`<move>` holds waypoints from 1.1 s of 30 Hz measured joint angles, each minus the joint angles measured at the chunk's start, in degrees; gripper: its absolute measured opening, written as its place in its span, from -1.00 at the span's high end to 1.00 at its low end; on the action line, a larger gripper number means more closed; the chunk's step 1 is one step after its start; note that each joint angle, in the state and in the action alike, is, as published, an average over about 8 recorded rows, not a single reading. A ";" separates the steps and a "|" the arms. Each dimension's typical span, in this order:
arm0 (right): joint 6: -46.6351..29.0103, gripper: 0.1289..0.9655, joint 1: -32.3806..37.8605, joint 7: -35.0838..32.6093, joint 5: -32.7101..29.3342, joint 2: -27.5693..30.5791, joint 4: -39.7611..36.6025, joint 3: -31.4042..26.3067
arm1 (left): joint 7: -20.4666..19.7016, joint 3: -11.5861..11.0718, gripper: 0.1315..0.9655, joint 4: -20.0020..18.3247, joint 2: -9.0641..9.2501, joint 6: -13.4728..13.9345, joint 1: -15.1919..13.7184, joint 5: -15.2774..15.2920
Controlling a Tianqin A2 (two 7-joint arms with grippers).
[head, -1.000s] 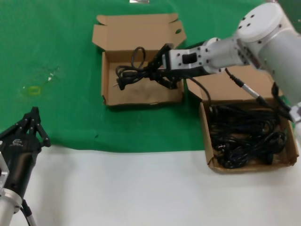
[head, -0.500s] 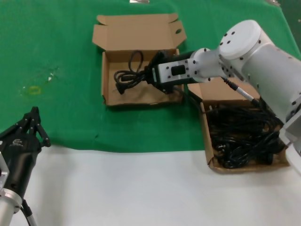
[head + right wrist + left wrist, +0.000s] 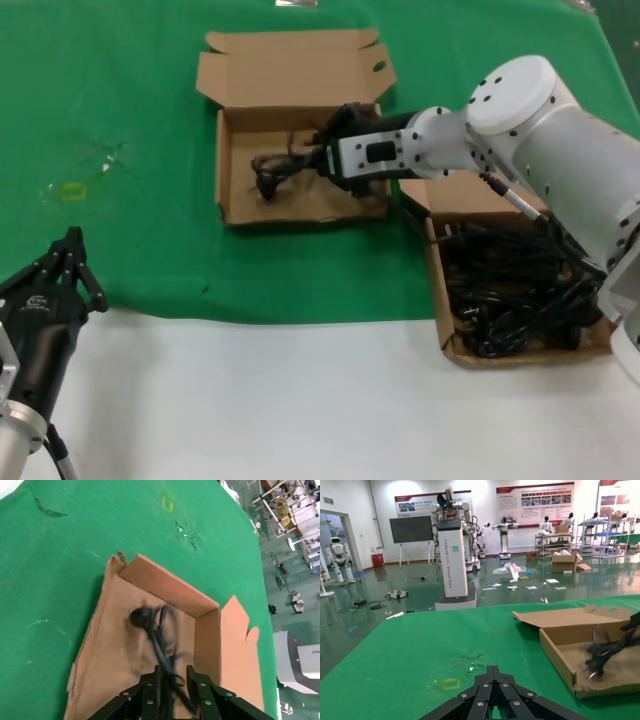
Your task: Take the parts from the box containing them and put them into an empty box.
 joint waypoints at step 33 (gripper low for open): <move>-5.86 -0.55 -0.26 -6.53 -0.73 3.12 -0.76 17.22 | 0.00 0.00 0.96 0.00 0.00 0.00 0.00 0.00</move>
